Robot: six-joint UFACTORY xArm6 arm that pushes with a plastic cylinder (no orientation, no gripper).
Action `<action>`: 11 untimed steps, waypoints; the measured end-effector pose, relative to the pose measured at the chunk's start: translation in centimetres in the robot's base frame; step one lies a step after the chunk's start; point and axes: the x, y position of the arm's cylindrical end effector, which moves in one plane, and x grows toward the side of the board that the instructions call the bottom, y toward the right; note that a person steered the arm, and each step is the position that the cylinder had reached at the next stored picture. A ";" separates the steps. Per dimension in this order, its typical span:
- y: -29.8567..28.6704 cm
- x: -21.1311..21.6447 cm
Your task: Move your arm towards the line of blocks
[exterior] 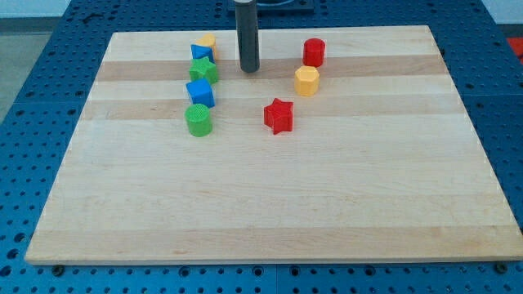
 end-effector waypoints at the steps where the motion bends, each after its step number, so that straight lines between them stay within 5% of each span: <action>1: -0.6 -4.0; 3: -3.0 -9.9; 8: -13.2 -8.1; 11: -11.3 -5.5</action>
